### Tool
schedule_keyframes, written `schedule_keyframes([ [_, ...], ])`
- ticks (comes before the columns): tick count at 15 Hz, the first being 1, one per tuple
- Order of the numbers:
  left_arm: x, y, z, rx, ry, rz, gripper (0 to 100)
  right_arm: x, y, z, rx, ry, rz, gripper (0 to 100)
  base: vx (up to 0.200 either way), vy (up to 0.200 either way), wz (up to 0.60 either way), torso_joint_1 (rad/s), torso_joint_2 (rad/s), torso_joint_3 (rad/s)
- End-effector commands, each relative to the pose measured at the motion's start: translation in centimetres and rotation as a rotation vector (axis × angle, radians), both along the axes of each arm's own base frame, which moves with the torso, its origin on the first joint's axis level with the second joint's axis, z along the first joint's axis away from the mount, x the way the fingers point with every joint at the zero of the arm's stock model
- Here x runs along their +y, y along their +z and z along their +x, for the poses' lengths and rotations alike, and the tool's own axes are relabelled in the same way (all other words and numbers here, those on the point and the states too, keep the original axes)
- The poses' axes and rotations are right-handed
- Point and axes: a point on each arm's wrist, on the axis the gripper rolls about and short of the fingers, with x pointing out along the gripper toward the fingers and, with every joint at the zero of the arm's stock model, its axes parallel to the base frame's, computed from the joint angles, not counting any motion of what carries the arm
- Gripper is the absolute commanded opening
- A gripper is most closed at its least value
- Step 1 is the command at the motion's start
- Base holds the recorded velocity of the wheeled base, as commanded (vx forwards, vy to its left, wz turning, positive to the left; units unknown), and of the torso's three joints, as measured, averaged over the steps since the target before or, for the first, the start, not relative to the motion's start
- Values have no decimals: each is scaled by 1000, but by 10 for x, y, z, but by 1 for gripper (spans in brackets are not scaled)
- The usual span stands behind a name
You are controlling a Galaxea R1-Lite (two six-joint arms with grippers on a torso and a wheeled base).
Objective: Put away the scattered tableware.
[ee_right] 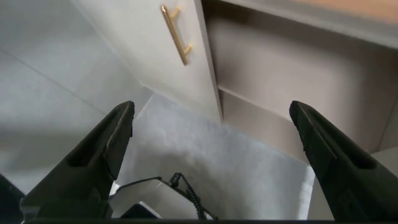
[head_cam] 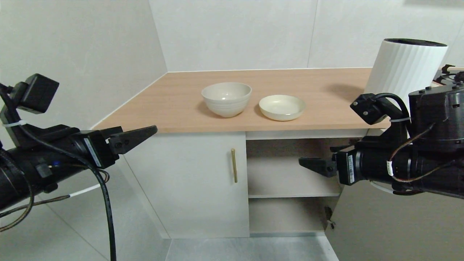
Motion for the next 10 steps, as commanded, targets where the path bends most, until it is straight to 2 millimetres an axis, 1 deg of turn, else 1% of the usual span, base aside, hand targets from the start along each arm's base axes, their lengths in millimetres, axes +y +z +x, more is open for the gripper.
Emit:
schedule_keyframes([
  [1, 0, -1, 1, 4, 1, 0, 100, 0, -1, 1, 2, 0, -1, 100, 0, 0, 0, 183, -476, -281],
  [7, -1, -2, 3, 13, 1, 2, 100, 1, -2, 2, 1, 0, 1, 100, 0, 0, 0, 199, -474, -276],
  [10, -1, -1, 3, 10, 1, 1, 100, 1, -1, 3, -2, -2, 3, 100, 200, 0, 0, 66, -165, -90],
])
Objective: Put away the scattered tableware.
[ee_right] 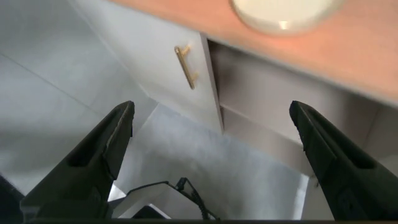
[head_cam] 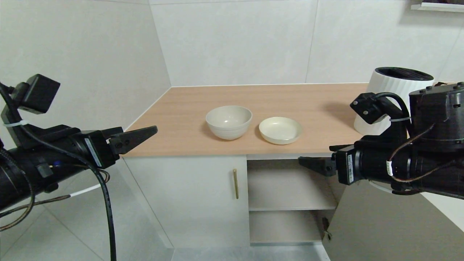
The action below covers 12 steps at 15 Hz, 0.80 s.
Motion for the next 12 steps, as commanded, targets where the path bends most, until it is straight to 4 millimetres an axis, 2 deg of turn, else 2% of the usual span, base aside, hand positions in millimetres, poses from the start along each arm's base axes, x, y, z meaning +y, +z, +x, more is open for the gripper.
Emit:
schedule_keyframes([
  [1, 0, -1, 1, 5, 0, 1, 100, 1, -1, 1, 4, 0, -3, 100, 200, 0, 0, 12, -36, -17],
  [3, 0, -1, 0, 3, 0, 0, 100, 2, 2, 2, 0, 3, 3, 100, 200, 0, 0, 24, -12, -14],
  [6, -4, 3, 1, -7, -17, 0, 100, 5, 8, 7, 13, -12, 13, 100, 0, 0, 0, 0, 0, 0],
  [7, -8, 7, 8, -4, -32, -1, 100, 8, 11, 11, 40, -32, 39, 100, 0, 0, 0, 0, 0, 0],
  [10, -13, 15, 20, 108, -39, 23, 100, 12, 16, 28, 103, -141, 96, 100, 0, 0, 0, 0, 0, 0],
  [12, -18, 29, 28, 183, -51, 31, 100, 11, 11, 42, 107, -223, 81, 100, 0, 0, 0, 0, 0, 0],
])
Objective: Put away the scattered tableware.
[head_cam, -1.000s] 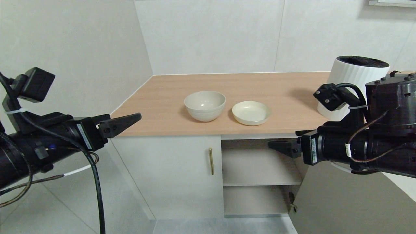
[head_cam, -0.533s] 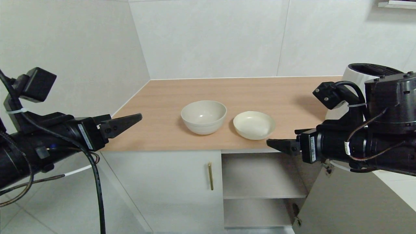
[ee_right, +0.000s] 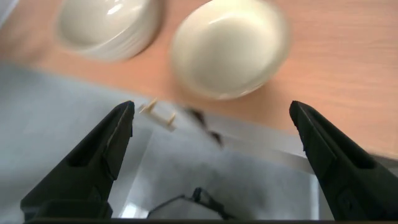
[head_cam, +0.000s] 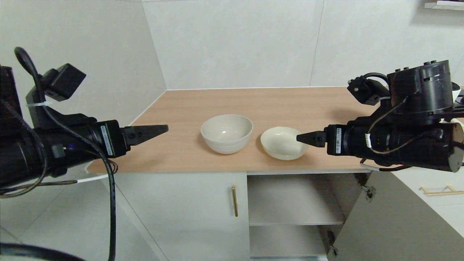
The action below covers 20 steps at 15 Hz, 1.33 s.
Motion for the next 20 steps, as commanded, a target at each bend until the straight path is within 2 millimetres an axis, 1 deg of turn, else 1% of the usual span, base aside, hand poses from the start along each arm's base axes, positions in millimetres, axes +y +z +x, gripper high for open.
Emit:
schedule_keyframes([
  [1, -10, 7, 15, 86, -21, -1, 100, 2, -8, 19, 22, -49, -11, 100, 0, 0, 0, 0, 0, 0],
  [4, -18, -6, 39, 222, 21, -84, 100, -1, -14, 31, 35, -85, -18, 100, 0, 0, 0, 0, 0, 0],
  [6, -25, -19, 64, 315, 66, -167, 100, 0, -16, 38, 40, -120, -11, 100, 0, 0, 0, 0, 0, 0],
  [8, -34, -31, 81, 387, 95, -227, 100, 0, -15, 41, 36, -139, -10, 100, 0, 0, 0, 0, 0, 0],
  [11, -42, -41, 94, 445, 119, -280, 100, -2, -15, 42, 39, -151, 1, 100, 0, 0, 0, 0, 0, 0],
  [13, -51, -41, 102, 449, 134, -367, 100, -2, -15, 42, 38, -152, 3, 100, 0, 0, 0, 0, 0, 0],
  [15, -55, -38, 107, 408, 130, -425, 100, -3, -14, 42, 37, -152, 4, 100, 0, 0, 0, 0, 0, 0],
  [18, -55, -39, 110, 403, 140, -426, 100, -3, -14, 42, 35, -152, 5, 100, 0, 0, 0, 0, 0, 0],
  [19, -56, -41, 113, 399, 157, -422, 100, -3, -14, 42, 35, -152, 5, 100, 0, 0, 0, 0, 0, 0],
  [20, -58, -47, 121, 397, 202, -406, 100, -3, -14, 42, 35, -152, 5, 100, 0, 0, 0, 0, 0, 0],
])
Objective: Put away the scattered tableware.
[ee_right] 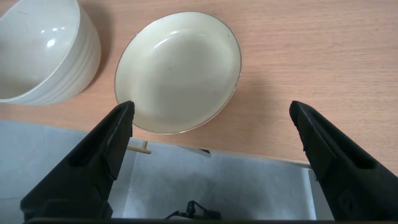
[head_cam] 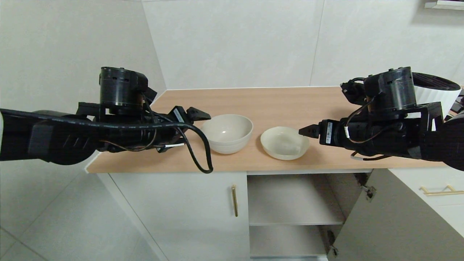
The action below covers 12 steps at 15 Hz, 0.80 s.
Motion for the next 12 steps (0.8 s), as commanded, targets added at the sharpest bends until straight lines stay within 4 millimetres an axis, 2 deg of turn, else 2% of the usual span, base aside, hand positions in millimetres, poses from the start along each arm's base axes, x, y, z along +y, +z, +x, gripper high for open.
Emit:
schedule_keyframes([
  [1, -5, -15, 13, 27, 43, 34, 100, 0, 1, -1, -2, 1, 1, 100, 0, 0, 0, 0, 0, 0],
  [10, -12, -23, 18, 44, 42, 49, 100, -1, 2, -2, -4, 0, 4, 100, 0, 0, 0, 0, 0, 0],
  [11, -13, -25, 19, 50, 42, 51, 0, -1, 1, -1, -3, 0, 3, 100, 0, 0, 0, 0, 0, 0],
  [12, -13, -26, 19, 53, 41, 52, 0, -1, 2, -2, -4, 0, 4, 100, 0, 0, 0, 0, 0, 0],
])
